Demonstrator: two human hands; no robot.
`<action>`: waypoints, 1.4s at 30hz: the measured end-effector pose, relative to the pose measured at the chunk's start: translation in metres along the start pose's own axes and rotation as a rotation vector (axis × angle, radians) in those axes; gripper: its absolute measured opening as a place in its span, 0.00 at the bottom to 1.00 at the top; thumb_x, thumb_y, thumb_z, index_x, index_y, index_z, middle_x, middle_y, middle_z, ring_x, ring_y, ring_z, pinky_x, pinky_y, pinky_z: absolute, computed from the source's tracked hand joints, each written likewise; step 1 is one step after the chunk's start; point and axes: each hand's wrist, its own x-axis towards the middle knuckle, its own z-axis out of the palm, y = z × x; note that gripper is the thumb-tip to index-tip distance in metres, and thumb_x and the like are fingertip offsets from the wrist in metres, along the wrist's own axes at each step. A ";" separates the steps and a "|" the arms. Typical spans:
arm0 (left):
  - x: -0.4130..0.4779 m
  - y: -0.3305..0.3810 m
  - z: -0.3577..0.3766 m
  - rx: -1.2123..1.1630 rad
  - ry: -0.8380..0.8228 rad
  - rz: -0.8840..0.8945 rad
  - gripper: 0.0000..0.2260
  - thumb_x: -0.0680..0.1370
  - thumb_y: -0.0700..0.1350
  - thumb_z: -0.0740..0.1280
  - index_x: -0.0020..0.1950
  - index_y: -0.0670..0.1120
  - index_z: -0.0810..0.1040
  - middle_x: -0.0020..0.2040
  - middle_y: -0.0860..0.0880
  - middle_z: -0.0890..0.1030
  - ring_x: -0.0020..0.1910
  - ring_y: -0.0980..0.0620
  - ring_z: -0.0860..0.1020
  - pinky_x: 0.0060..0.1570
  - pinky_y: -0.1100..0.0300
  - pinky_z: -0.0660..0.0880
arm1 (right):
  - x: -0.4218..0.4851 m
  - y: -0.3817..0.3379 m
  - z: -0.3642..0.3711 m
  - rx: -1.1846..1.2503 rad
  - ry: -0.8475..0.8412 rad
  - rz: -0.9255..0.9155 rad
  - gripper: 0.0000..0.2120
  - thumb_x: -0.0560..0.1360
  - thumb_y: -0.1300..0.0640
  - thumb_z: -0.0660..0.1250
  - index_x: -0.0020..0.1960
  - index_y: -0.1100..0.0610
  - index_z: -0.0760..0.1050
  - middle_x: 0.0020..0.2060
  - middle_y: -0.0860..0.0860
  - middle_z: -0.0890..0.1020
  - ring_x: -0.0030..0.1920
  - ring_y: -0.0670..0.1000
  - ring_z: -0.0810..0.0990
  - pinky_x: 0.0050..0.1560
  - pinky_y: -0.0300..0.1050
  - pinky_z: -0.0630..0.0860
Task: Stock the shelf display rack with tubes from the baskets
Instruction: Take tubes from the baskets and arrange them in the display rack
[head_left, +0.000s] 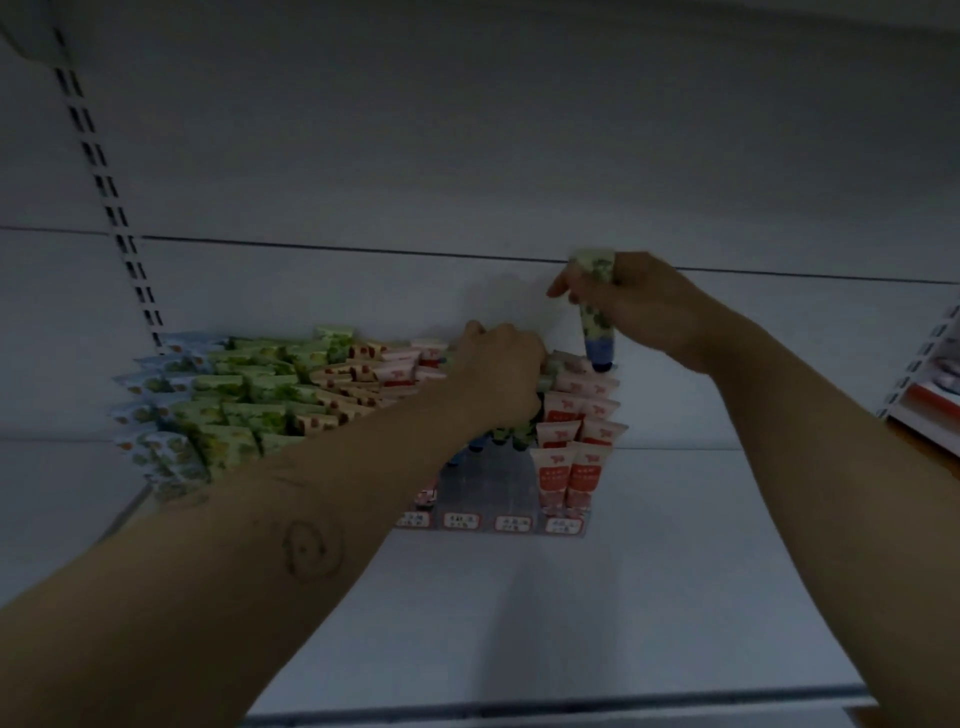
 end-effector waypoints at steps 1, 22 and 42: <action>0.001 0.000 0.001 -0.008 -0.005 0.004 0.05 0.71 0.44 0.68 0.41 0.50 0.72 0.35 0.53 0.65 0.41 0.51 0.67 0.48 0.55 0.58 | 0.000 -0.002 -0.004 -0.025 0.024 -0.031 0.19 0.81 0.44 0.54 0.54 0.52 0.80 0.47 0.48 0.79 0.48 0.47 0.76 0.49 0.37 0.71; -0.067 -0.065 -0.039 -0.083 0.089 0.090 0.11 0.76 0.60 0.63 0.52 0.57 0.80 0.49 0.54 0.80 0.56 0.49 0.75 0.61 0.51 0.63 | -0.017 -0.020 0.043 -0.194 -0.008 -0.096 0.15 0.68 0.54 0.77 0.44 0.64 0.79 0.41 0.56 0.82 0.41 0.52 0.79 0.38 0.43 0.71; -0.068 -0.062 -0.024 -0.146 0.072 0.095 0.04 0.74 0.47 0.66 0.42 0.48 0.78 0.40 0.50 0.80 0.37 0.50 0.74 0.37 0.59 0.69 | -0.029 -0.002 0.088 -0.494 0.177 -0.092 0.12 0.67 0.53 0.77 0.42 0.60 0.78 0.41 0.54 0.82 0.43 0.56 0.78 0.41 0.39 0.56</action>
